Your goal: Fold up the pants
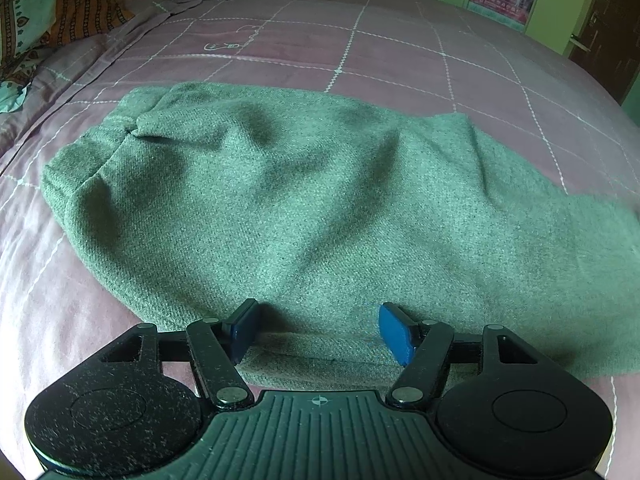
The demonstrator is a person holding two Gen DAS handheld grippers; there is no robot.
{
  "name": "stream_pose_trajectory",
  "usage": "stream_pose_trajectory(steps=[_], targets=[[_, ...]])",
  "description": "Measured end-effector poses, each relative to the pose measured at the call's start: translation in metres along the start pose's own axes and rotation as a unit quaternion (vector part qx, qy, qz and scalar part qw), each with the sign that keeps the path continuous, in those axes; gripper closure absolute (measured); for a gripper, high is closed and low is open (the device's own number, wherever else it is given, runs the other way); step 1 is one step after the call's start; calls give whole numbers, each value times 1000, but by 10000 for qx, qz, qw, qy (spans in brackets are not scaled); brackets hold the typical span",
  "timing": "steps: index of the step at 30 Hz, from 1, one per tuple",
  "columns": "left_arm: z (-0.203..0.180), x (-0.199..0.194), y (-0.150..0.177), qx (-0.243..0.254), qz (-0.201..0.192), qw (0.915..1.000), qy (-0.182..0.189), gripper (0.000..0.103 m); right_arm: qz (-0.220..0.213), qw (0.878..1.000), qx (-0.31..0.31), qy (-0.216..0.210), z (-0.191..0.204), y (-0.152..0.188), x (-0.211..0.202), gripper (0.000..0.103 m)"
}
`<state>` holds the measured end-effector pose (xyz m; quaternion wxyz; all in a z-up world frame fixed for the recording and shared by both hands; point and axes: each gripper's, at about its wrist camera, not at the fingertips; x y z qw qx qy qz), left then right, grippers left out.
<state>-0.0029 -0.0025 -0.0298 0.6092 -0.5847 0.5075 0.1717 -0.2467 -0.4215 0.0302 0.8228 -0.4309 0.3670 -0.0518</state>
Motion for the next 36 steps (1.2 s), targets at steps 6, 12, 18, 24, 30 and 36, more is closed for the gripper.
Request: stream_pose_trajectory(steps=[6,12,18,24,30,36], targets=[[-4,-1,2,85,5,9999,-65,37,625,9947,-540,610,-15,54,5,97],[-18,-14,-1,28,-145,9998,-133,37,848,9952,-245,414,-23,46,21,68],[-54,-14,4,296,-68,9994,189,37,698,9967,244,338,-50,14,21,60],[-74,3,16,560,94,9984,33,35,684,9956,638,78,-69,-13,47,64],[-76,6,15,585,146,9982,26,30,455,9965,644,270,-70,-46,76,64],[-77,7,17,615,148,9980,14,28,398,9936,525,922,-82,-70,98,96]])
Point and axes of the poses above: each gripper's, at about its wrist camera, not at the fingertips, and x roughly the way its jaws point, z to its left, y to its underside, and after that the axes turned 10 degrees about y, right-handed
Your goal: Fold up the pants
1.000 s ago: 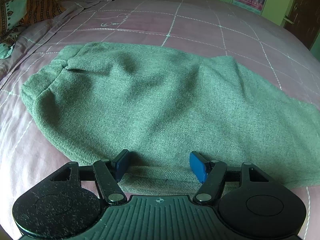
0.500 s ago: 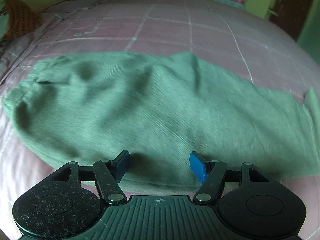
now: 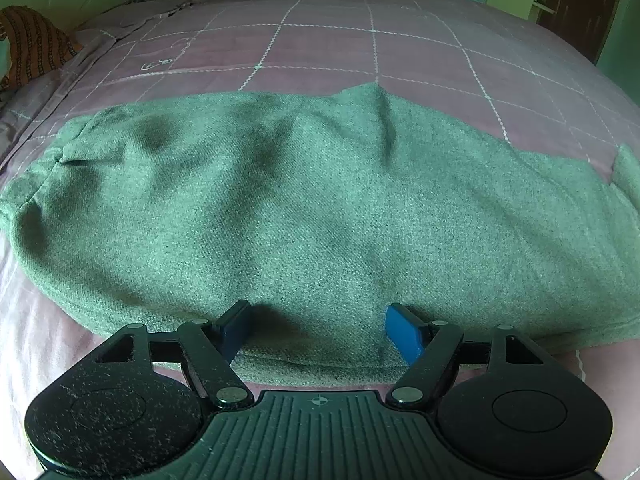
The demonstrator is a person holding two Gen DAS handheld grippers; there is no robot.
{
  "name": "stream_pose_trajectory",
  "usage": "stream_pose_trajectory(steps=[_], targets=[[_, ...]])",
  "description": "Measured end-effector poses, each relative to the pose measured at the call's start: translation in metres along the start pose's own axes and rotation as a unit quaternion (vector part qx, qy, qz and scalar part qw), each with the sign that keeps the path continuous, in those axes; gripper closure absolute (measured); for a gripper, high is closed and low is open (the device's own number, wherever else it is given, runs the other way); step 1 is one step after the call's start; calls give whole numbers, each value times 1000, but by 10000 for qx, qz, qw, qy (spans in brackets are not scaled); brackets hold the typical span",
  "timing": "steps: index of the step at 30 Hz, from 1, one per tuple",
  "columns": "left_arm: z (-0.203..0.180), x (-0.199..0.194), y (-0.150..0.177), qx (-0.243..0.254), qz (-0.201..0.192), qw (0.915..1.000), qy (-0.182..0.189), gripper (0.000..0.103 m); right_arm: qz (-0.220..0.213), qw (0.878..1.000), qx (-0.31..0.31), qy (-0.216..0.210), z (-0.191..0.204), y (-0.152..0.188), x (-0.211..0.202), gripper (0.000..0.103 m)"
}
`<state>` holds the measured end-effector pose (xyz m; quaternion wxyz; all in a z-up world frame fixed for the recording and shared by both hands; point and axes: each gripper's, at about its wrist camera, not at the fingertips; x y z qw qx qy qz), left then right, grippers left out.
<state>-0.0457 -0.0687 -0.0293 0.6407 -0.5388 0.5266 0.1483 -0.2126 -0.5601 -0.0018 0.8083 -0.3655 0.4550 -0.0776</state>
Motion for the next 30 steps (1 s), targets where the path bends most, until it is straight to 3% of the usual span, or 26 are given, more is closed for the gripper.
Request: stream_pose_trajectory(steps=[2,8,10,15,19,22,25,28,30], targets=[[0,0,0,-2,-9,10000,9,28,-160,9999,-48,-23,-2,-6,-10,96],[2,1,1,19,-57,10000,46,26,-1397,9866,-844,32,-11,-1,-97,97],[1,1,2,33,-74,10000,43,26,-1286,9873,-890,263,-33,15,-104,97],[-1,2,3,81,-49,10000,-1,26,-226,9968,-361,683,-94,65,-74,96],[-1,3,2,68,-42,10000,-20,25,-280,9974,-105,648,-96,61,-80,82],[-3,3,2,90,-52,9999,-34,24,-277,9973,166,654,-107,56,-83,83],[-3,3,2,111,-42,9999,-33,23,-241,9960,-10,861,-107,58,-84,92],[-3,3,2,121,-46,9999,-27,22,-571,9959,-146,691,-99,55,-99,93],[-4,4,2,155,-51,9999,-42,21,-521,9957,-209,738,-102,51,-99,93]])
Point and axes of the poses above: each gripper's, at about its wrist camera, not at the fingertips, and x roughly the way its jaws point, z to its left, y to its underside, and after that the axes turned 10 degrees about y, right-handed
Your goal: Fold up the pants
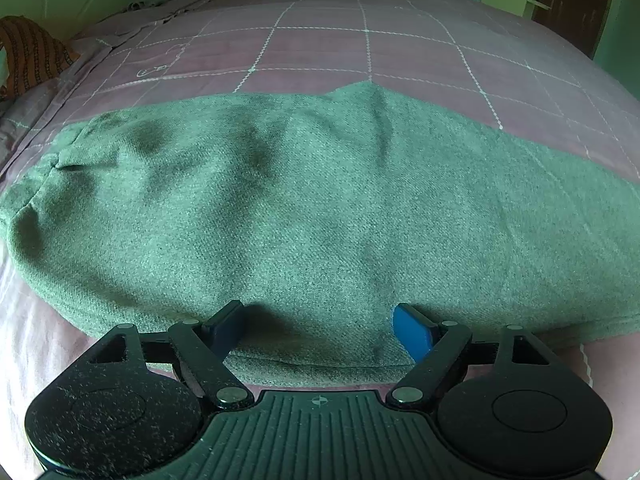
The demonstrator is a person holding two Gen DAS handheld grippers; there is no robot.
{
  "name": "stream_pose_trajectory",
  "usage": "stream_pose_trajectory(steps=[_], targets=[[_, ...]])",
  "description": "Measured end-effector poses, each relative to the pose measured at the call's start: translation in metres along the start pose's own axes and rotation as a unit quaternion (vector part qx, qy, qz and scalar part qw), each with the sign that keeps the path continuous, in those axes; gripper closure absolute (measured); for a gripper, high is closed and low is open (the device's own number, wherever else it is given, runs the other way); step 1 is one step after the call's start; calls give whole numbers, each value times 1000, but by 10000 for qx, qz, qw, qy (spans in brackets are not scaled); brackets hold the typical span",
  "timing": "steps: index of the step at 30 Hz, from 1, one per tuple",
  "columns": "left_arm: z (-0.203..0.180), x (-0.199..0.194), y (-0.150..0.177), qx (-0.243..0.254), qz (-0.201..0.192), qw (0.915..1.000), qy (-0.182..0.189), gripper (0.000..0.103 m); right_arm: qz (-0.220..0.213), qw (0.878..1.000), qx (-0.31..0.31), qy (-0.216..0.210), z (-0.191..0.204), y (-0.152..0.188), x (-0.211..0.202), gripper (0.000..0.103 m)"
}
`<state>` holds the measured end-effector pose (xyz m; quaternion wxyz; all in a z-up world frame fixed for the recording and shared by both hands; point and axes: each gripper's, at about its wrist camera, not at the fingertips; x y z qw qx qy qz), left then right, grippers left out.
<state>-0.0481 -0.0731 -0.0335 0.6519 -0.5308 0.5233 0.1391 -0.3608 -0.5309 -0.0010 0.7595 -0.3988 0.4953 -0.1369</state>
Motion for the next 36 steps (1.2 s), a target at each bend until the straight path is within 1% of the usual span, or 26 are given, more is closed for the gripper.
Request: stream_pose_trajectory(steps=[2,3,4,5,6,7,8,10,12,13,15,17,20,21,22,23,24,25,26,28,30,32,33,34,36], targets=[[0,0,0,23,-11,10000,5,21,421,9984,-200,329,-6,5,16,92],[0,-1,1,30,-21,10000,19,21,520,9975,-275,382,-9,7,20,90],[0,-1,1,55,-27,10000,32,21,451,9977,-285,423,-12,7,16,81],[0,-2,2,88,-28,9999,44,21,366,9976,-263,524,-13,5,11,75],[0,-3,2,106,-24,9999,49,21,298,9980,-187,532,-16,2,6,70],[-1,-5,1,113,-33,9999,33,21,233,9975,-82,664,-20,0,0,59],[-4,-8,-1,129,-60,9999,16,21,97,9968,54,795,-26,-2,-6,58],[-12,-13,-7,181,-143,9996,145,21,-181,9967,180,764,-32,-6,-19,58],[-26,-13,-17,262,-207,9991,274,21,-329,9977,-109,577,-19,-10,-25,58],[-33,-10,-23,309,-222,9988,306,21,-343,9978,-370,425,-5,-12,-24,58],[-48,0,-37,281,-195,9987,374,21,-236,9966,-779,157,27,-15,-13,58],[-61,13,-46,256,-138,9986,438,21,-102,9944,-1043,-157,60,-15,3,60],[-74,34,-40,348,160,9985,388,21,43,9882,-1467,-428,110,-13,26,60],[-77,36,-33,387,127,9985,374,21,51,9861,-1597,-458,123,-10,33,60],[-78,34,-26,441,92,9983,376,21,89,9837,-1736,-454,133,-5,39,60],[-77,30,-17,466,91,9979,441,21,239,9803,-1920,-403,139,0,45,60],[-76,26,-10,493,76,9975,499,21,629,9733,-2187,-305,143,11,58,59],[-74,22,-2,570,44,9968,556,21,765,9685,-2346,-319,141,23,60,59],[-72,19,2,633,15,9962,596,21,560,9661,-2494,-365,135,34,52,59],[-69,15,4,630,29,9959,649,21,482,9645,-2551,-478,123,44,41,59],[-69,14,-4,543,98,9963,652,21,536,9660,-2467,-561,115,42,37,59],[-72,15,-18,470,61,9964,702,21,592,9672,-2408,-549,121,34,38,57],[-76,18,-23,481,47,9964,699,21,606,9681,-2353,-609,125,28,39,57],[-82,23,-29,527,45,9963,672,21,602,9693,-2272,-724,130,23,40,59],[-95,37,-36,616,98,9962,614,21,573,9703,-2163,-922,148,16,43,58]])
Point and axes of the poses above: each gripper's, at about its wrist camera, not at the fingertips, and x roughly the way its jaws point, z to its left, y to its underside, and after that the axes turned 10 degrees about y, right-handed
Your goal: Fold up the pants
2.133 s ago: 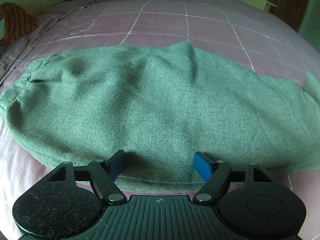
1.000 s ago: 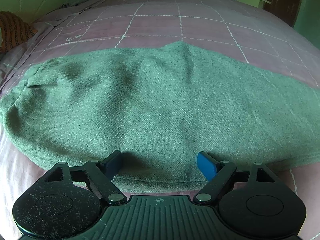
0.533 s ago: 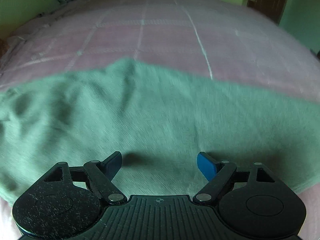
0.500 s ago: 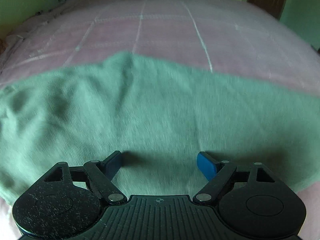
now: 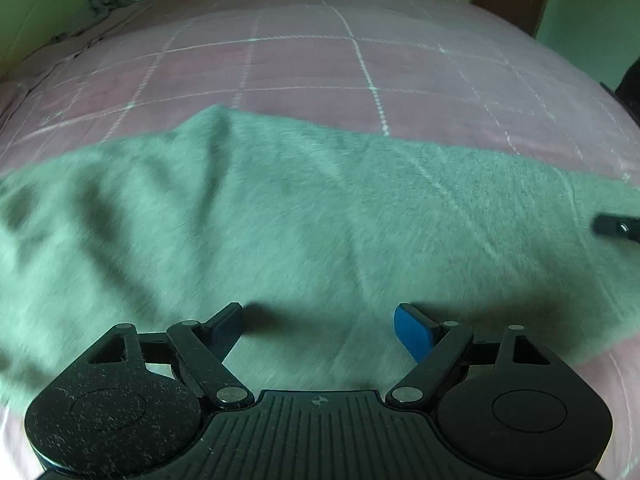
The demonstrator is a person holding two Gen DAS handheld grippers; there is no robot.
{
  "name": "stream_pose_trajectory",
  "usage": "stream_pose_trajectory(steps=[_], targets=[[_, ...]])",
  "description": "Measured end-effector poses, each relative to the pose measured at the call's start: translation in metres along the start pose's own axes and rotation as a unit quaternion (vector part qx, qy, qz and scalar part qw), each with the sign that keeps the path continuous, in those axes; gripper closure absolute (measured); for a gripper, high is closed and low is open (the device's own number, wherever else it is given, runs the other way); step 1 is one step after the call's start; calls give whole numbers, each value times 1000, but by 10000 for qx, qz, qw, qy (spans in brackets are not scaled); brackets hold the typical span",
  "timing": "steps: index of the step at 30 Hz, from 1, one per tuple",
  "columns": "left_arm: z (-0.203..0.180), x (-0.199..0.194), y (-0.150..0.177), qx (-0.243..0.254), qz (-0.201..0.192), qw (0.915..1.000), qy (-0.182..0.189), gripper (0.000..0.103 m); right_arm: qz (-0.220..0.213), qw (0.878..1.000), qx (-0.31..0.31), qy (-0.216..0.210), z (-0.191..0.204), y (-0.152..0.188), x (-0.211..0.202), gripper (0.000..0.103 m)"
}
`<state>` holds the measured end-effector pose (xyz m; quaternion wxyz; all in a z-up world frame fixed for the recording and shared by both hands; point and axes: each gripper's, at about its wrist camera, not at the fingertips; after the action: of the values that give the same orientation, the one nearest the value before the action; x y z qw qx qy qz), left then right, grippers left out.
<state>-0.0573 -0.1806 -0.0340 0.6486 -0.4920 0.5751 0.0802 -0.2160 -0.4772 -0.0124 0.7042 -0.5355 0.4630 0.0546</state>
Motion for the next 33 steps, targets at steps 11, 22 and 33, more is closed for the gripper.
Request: stream_pose_trajectory(steps=[11,22,33], targets=[[-10,40,-28,-186,-139,9994,-263,0,-58,9992,103,380,17,-28,60,50],[-7,-28,40,-39,-201,9997,127,0,-113,9997,147,144,-17,47,-30,50],[20,-35,44,-450,-316,9982,-255,0,248,9831,1812,-18,-91,60,-57,70]])
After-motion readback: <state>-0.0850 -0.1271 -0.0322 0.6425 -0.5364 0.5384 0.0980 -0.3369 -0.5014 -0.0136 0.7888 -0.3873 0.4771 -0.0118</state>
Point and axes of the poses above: each gripper's, at about its wrist camera, not at the fingertips, and x roughly the way its jaws point, z to its left, y to its underside, and after that the axes turned 10 degrees about y, right-handed
